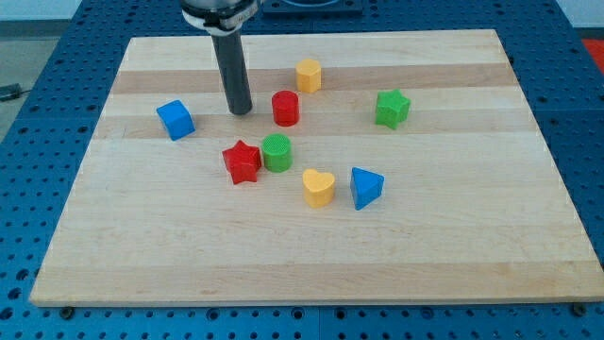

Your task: Place the blue cube towards the left side of the red star

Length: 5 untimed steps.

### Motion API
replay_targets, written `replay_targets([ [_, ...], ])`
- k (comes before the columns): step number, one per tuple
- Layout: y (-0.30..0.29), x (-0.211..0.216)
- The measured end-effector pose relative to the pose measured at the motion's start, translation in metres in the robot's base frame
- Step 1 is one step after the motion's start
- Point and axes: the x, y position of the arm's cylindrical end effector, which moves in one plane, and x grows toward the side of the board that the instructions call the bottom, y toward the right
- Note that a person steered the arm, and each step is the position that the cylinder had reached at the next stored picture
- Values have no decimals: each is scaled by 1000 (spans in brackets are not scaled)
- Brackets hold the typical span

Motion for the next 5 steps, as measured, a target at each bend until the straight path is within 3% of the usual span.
replay_targets([
  [1,20,-24],
  [2,-12,-40],
  [3,-80,-26],
  [4,-104,36],
  [5,-74,74],
])
